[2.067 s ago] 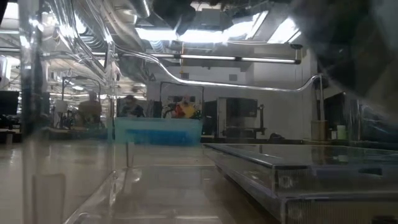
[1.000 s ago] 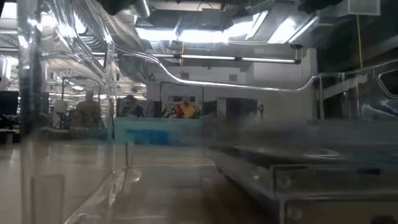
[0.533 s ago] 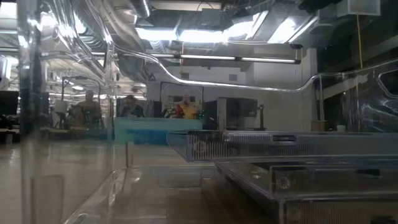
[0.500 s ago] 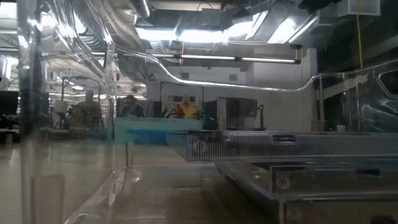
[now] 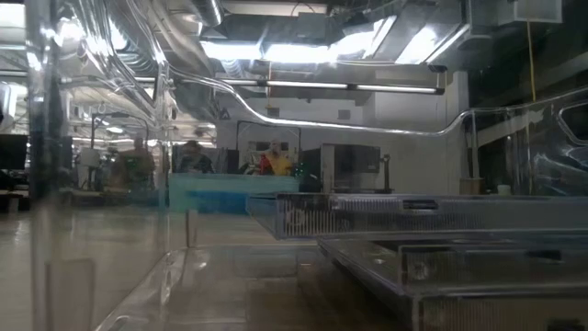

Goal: Pick & place jewel cases by type
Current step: Return to Home Position

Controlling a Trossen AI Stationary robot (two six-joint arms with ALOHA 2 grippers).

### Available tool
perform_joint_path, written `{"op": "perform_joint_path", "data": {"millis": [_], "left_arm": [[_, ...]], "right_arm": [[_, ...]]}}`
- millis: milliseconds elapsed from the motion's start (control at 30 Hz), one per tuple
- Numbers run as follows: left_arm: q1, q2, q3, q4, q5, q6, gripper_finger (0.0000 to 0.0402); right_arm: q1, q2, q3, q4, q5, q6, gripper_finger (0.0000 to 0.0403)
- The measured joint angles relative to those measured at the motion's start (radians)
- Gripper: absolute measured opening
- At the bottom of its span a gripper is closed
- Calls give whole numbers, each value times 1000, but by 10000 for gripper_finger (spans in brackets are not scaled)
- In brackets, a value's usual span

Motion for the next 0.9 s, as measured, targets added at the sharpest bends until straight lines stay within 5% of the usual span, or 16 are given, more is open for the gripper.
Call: {"op": "perform_joint_path", "data": {"millis": [67, 167, 267, 333, 667, 900], "left_arm": [[88, -52, -50, 65, 71, 146, 3], [259, -116, -179, 270, 337, 318, 1], [406, -159, -352, 498, 602, 382, 1], [473, -189, -478, 578, 686, 390, 1], [563, -592, -1233, 1180, 751, 208, 2], [525, -945, -1414, 1103, 749, 171, 3]], "right_arm": [[0, -28, 0, -1, 1, 24, 6], [0, -55, 0, 0, 2, 66, 6], [0, -61, 0, -2, 1, 115, 6], [0, -61, 0, -14, 1, 143, 6], [0, -63, -11, -60, -45, 277, 6], [0, -63, -11, -60, -51, 226, 6]]}}
